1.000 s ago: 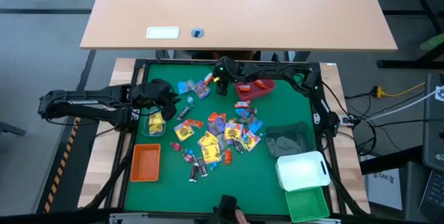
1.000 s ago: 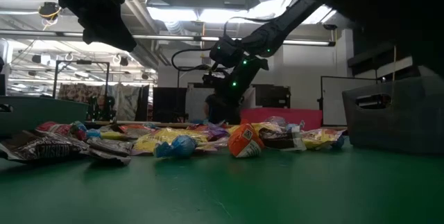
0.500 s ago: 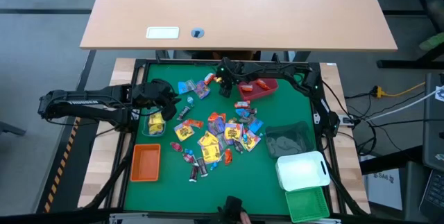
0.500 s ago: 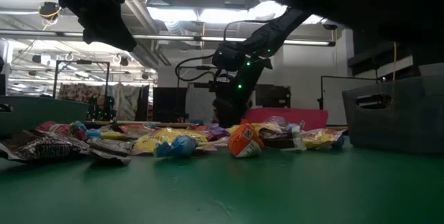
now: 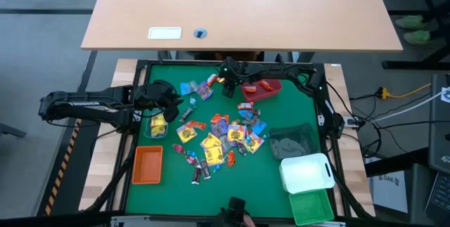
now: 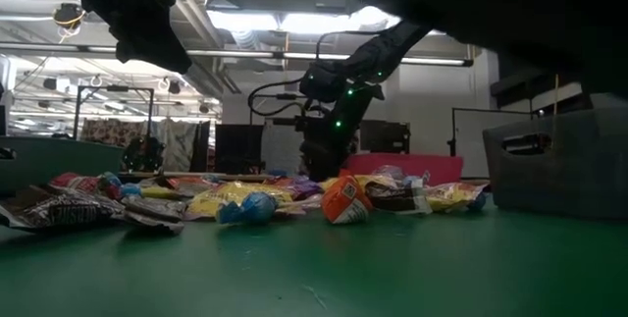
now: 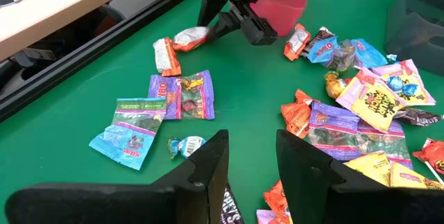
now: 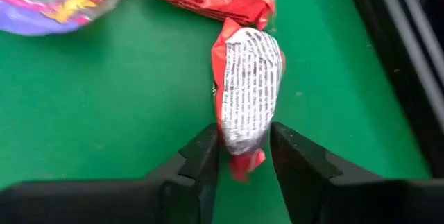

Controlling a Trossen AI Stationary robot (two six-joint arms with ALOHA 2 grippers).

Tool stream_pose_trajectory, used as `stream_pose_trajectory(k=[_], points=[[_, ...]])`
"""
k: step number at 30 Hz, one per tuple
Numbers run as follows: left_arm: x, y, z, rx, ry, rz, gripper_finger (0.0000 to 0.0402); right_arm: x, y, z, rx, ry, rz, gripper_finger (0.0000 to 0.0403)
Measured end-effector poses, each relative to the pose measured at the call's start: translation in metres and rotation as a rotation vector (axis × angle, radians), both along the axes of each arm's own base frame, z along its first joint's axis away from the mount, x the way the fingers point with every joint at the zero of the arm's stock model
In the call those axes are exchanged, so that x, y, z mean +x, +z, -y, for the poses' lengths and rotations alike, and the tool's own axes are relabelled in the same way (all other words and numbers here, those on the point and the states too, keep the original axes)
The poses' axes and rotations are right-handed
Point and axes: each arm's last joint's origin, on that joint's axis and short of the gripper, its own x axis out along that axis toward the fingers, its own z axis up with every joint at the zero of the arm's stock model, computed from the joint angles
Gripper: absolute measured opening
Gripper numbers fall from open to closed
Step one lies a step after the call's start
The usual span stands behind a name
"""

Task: Sort candy
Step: Put the orange chocolate bar into the red bin

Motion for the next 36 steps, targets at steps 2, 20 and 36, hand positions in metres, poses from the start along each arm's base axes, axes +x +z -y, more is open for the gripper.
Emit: stream_pose_trajectory(k=[2,20,36], points=[[0.000,0.000,0.000,0.000,0.000,0.000,0.0110,-0.001,0.000,0.002,-0.015,0.031,-0.011,0.0111],[0.000,0.000,0.000,0.000,0.000,-0.001,0.0110,0.001,0.003,0.002,-0.018,0.062,-0.025,0.0106],[0.000,0.000,0.000,0.000,0.000,0.000,0.0110,0.002,0.008,0.002,0.004,0.081,-0.027,0.0082]])
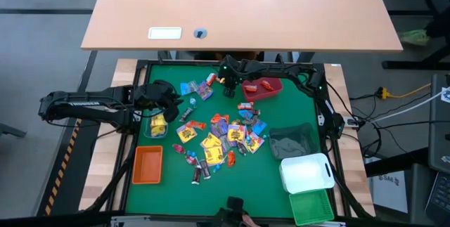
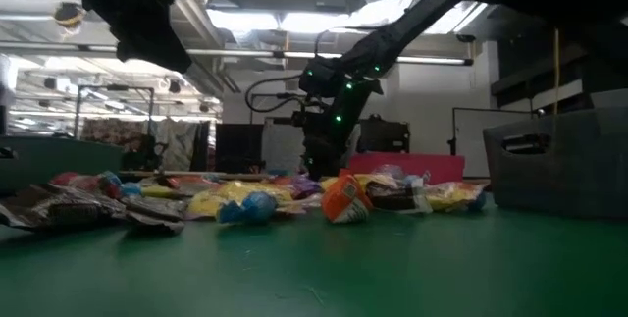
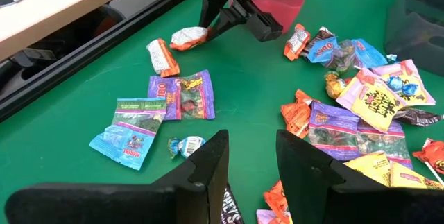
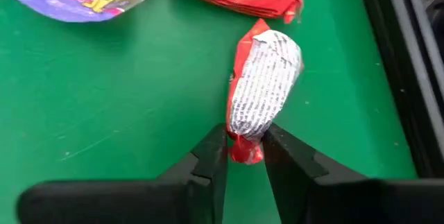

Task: Sort candy
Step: Put the orange chocolate bar into the red bin

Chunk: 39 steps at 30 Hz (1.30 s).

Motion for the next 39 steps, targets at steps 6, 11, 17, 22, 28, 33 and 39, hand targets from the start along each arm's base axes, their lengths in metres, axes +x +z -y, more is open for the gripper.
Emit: stream_pose_trajectory(k=[6,11,17,22,28,33,39], points=[[0.000,0.000,0.000,0.000,0.000,0.000,0.0110,0.000,0.000,0.000,-0.039,0.055,-0.028,0.0066],[0.000,0.000,0.000,0.000,0.000,0.000,0.0110,-0.001,0.000,0.000,-0.055,0.090,-0.042,0.0065],[0.000,0.000,0.000,0.000,0.000,0.000,0.0110,-0.005,-0.003,-0.001,-0.078,0.152,-0.114,0.0065],[0.000,0.000,0.000,0.000,0.000,0.000,0.0110,-0.010,-0.004,-0.002,-0.106,0.161,-0.199,0.0065],[0.000,0.000,0.000,0.000,-0.001,0.000,0.0110,-0.013,-0.005,-0.003,-0.112,0.151,-0.247,0.0065],[0.000,0.000,0.000,0.000,0.000,0.000,0.0110,-0.016,-0.004,-0.003,-0.145,0.188,-0.298,0.0065],[0.000,0.000,0.000,0.000,-0.001,0.000,0.0110,-0.019,-0.001,-0.005,-0.157,0.240,-0.339,0.0065]])
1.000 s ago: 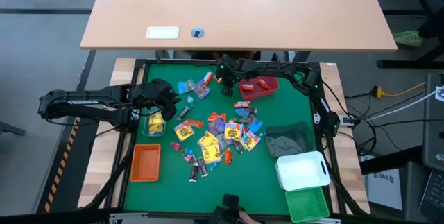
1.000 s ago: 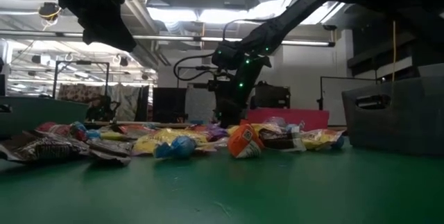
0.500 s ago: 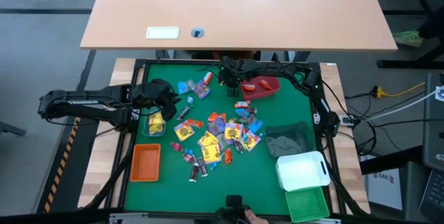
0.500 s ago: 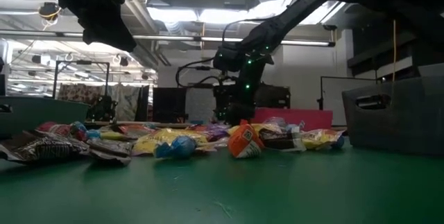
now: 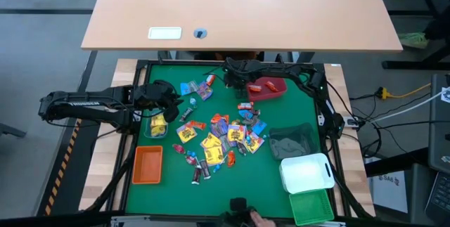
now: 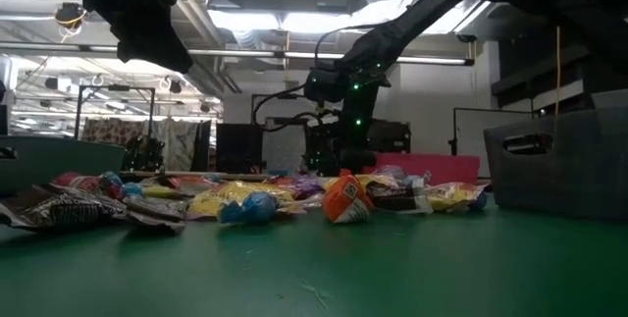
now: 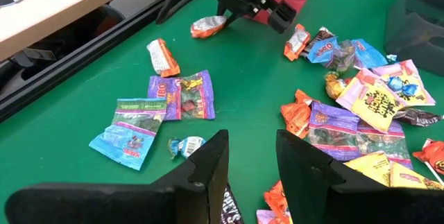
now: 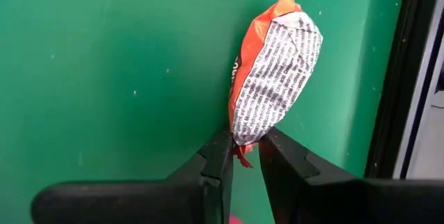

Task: Sort candy
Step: Put the orange chocolate bar into the red bin

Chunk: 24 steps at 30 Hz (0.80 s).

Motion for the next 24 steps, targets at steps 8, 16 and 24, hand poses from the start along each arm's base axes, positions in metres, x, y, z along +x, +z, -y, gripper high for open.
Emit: stream_pose_trajectory(k=[8,16,24], points=[[0.000,0.000,0.000,0.000,0.000,0.000,0.0110,-0.006,0.001,-0.003,0.026,0.016,-0.063,0.0065],[0.000,0.000,0.000,0.001,0.000,0.000,0.0110,-0.006,0.010,-0.005,0.072,0.056,-0.069,0.0031],[0.000,0.000,0.000,0.001,0.000,0.000,0.0110,0.005,0.042,-0.006,0.104,0.083,-0.011,0.0007]])
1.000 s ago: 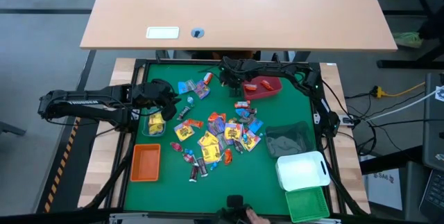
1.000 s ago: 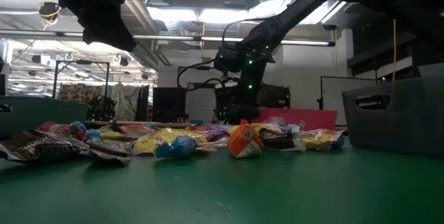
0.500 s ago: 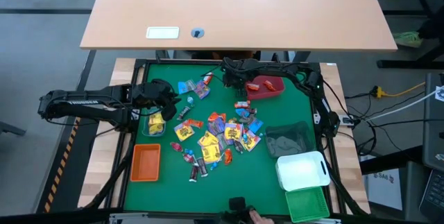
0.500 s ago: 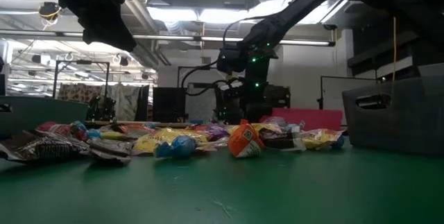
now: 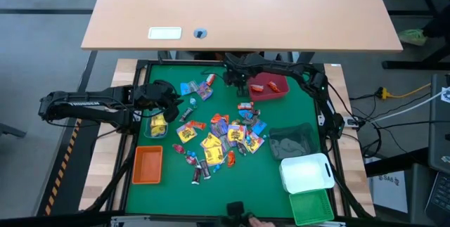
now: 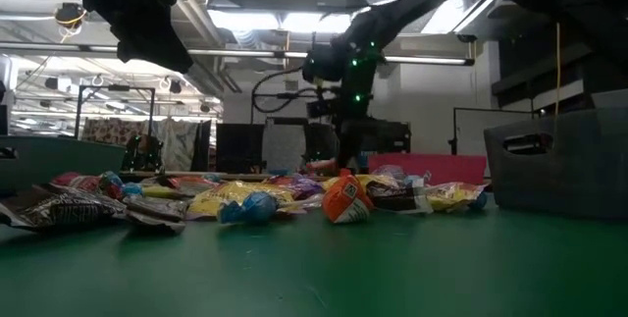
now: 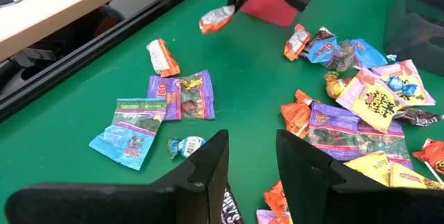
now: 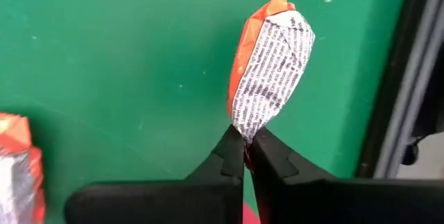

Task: Sort candy
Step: Put the orange chocolate bar into the red bin

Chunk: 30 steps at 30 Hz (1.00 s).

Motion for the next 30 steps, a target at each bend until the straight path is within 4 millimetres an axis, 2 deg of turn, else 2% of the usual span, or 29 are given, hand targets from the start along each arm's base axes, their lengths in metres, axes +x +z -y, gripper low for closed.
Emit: stream_pose_trajectory(k=[5,12,16,21,25,30], points=[[0.000,0.000,0.000,0.000,0.000,0.000,0.0110,0.006,0.033,-0.013,0.022,0.032,-0.023,0.0005],[0.011,-0.002,-0.003,0.039,0.015,0.001,0.0110,-0.002,0.072,-0.059,0.115,0.109,-0.228,0.0003],[0.022,-0.004,-0.004,0.038,0.004,0.015,0.0110,-0.008,0.078,-0.076,0.150,0.082,-0.311,0.0002],[0.030,-0.010,-0.005,0.030,-0.005,-0.008,0.0110,-0.019,0.080,-0.083,0.163,0.005,-0.325,0.0001],[0.035,-0.014,-0.003,-0.007,-0.061,-0.025,0.0110,-0.042,0.086,-0.087,0.174,-0.055,-0.344,0.0001],[0.042,-0.018,-0.001,-0.035,-0.173,-0.035,0.0110,-0.078,0.082,-0.092,0.174,-0.111,-0.352,0.0001]])
